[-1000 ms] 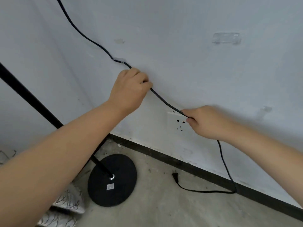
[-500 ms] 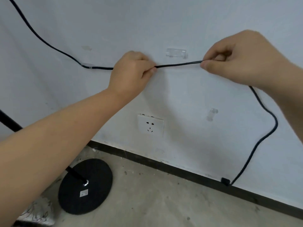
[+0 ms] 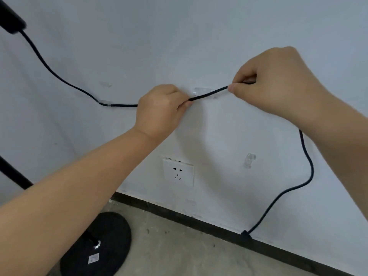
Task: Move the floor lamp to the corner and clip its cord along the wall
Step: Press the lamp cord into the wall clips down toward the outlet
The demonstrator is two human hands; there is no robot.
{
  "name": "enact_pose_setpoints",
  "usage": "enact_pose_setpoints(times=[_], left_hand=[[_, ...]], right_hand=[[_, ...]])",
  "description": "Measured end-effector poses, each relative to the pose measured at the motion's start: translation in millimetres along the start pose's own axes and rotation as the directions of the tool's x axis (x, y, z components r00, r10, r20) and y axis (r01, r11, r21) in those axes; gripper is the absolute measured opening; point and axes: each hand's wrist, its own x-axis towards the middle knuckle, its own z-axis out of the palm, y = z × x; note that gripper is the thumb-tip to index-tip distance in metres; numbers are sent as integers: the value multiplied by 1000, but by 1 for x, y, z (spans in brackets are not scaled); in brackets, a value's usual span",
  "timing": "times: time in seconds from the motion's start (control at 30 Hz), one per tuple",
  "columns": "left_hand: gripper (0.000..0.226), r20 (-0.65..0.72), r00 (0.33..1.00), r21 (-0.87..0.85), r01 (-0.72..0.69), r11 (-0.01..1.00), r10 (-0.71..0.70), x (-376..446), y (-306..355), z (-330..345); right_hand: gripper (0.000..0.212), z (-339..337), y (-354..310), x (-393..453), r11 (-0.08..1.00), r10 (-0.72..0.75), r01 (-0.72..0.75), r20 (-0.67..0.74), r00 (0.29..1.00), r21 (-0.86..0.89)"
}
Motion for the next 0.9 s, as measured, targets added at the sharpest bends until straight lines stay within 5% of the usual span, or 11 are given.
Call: enact_pose_setpoints(times=[0.4,0.7,0.9], left_hand=[[14,81,978,-30,196,980,-193,14,3,-1],[29,-3,989,-117,-147,982,148,19,11,-3],[16,-28,943,-75,-333,940,332,22,13,10]], right_hand=[[16,1,-5,12,994,-10,-5,-138,990,-108],[15,17,21,-18,998,5,10,-243,970,62],[16,34,40,-45,989,98,-69,-221,970,134]])
